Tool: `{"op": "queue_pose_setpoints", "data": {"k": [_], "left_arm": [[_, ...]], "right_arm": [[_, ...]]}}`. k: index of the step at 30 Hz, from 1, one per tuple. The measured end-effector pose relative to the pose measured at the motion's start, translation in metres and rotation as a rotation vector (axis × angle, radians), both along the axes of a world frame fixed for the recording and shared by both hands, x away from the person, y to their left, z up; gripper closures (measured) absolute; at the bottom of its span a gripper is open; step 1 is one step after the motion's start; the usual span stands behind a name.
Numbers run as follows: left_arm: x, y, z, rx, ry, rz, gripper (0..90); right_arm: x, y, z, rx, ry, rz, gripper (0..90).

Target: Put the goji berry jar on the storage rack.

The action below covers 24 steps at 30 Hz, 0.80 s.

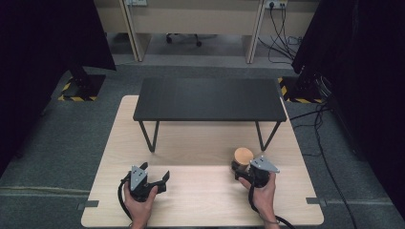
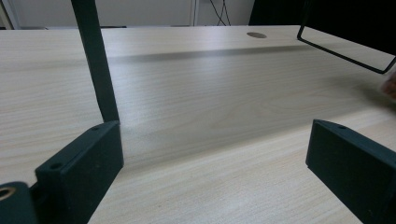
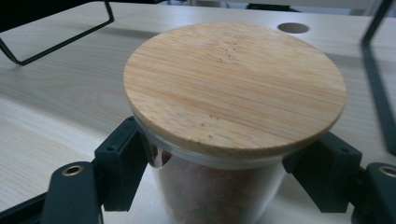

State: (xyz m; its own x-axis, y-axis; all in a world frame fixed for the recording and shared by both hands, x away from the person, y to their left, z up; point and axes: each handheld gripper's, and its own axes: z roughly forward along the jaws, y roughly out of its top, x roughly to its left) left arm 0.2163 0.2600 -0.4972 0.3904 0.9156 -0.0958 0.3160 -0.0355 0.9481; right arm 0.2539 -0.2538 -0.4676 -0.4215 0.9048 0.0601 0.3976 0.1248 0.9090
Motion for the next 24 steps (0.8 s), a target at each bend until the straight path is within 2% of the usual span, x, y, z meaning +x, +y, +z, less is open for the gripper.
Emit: {"op": "queue_pose_setpoints", "data": {"k": [2,5,9,15,20,21,24], "left_arm": [[0.000,0.000,0.000,0.002,-0.001,0.000,3.2],[0.000,0.000,0.000,0.002,-0.002,0.002,3.2],[0.000,0.000,0.000,0.001,-0.002,0.002,3.2],[0.000,0.000,0.000,0.001,-0.002,0.002,3.2],[0.000,0.000,0.000,0.001,-0.002,0.002,3.2],[0.000,0.000,0.000,0.001,-0.002,0.002,3.2],[0.000,0.000,0.000,0.002,-0.002,0.002,3.2]], "right_arm": [[-0.015,0.003,0.006,0.003,-0.019,-0.027,25.8],[-0.034,0.014,0.018,-0.020,-0.041,-0.098,25.8],[-0.050,0.022,0.028,-0.022,-0.058,-0.152,25.8],[-0.058,0.019,0.038,-0.004,-0.062,-0.159,25.8],[-0.065,0.017,0.061,-0.006,-0.082,-0.145,25.8],[-0.065,0.017,0.061,-0.006,-0.082,-0.145,25.8],[-0.066,0.015,0.078,-0.008,-0.096,-0.135,25.8]]}}
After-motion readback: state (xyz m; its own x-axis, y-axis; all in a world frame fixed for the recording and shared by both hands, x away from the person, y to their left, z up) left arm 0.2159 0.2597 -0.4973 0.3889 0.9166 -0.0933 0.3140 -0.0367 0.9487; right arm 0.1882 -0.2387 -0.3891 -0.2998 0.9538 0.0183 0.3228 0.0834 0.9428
